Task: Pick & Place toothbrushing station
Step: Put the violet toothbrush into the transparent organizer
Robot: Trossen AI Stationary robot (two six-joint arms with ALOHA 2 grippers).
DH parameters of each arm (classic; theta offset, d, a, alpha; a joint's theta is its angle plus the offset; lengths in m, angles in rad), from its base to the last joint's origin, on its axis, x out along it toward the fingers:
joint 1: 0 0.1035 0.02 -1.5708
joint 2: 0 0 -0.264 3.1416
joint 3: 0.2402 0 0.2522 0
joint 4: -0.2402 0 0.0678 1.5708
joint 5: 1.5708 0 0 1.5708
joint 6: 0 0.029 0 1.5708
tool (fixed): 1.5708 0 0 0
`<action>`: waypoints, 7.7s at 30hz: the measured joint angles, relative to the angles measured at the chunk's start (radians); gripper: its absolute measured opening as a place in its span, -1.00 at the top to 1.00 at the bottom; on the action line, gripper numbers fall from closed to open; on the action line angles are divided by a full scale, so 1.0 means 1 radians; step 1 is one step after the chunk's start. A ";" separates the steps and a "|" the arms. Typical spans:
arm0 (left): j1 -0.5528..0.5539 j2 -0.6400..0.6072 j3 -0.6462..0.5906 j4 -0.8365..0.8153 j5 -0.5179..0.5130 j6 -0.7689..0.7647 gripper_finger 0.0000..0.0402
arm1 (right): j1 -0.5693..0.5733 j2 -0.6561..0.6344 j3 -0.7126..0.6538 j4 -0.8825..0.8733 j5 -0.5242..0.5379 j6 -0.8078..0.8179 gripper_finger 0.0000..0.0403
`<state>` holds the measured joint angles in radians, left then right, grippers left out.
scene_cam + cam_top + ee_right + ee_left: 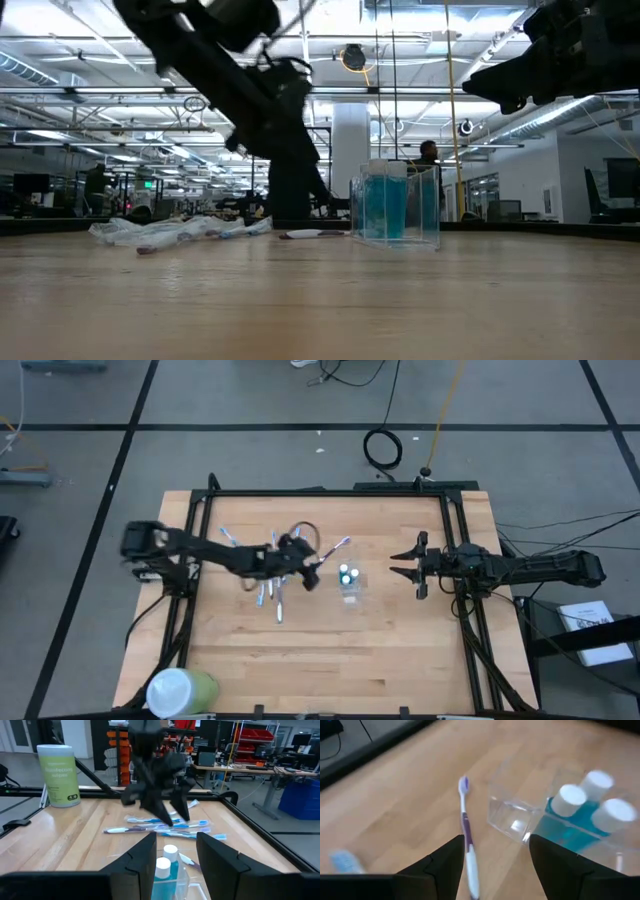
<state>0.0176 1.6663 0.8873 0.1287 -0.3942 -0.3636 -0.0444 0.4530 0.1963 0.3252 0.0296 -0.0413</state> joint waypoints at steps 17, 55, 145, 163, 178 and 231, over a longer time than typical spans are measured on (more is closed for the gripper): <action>0.039 0.304 0.155 -0.156 0.002 -0.065 -0.13 | 0.000 0.000 0.000 -0.007 -0.005 0.029 0.36; -0.028 -0.162 0.059 -0.173 -0.307 0.192 0.92 | 0.000 0.038 0.000 0.014 0.002 0.103 0.36; -0.183 -0.048 -0.185 0.647 -0.375 0.473 -0.06 | -0.179 0.694 0.485 0.068 0.000 0.068 0.96; -0.116 -0.048 -0.185 0.568 -0.285 0.320 0.01 | -0.179 0.883 0.449 0.120 -0.005 0.212 0.96; -0.116 -0.048 -0.186 0.546 -0.284 0.302 0.05 | -0.179 0.938 0.449 0.121 -0.002 0.181 0.85; 0.219 -0.083 -0.139 -0.272 -0.051 -0.476 0.05 | -0.196 0.593 0.449 -0.047 -0.001 0.057 0.15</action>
<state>0.2363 1.5837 0.7479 -0.1428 -0.4453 -0.8399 -0.2401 1.0463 0.6456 0.2784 0.0284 0.0156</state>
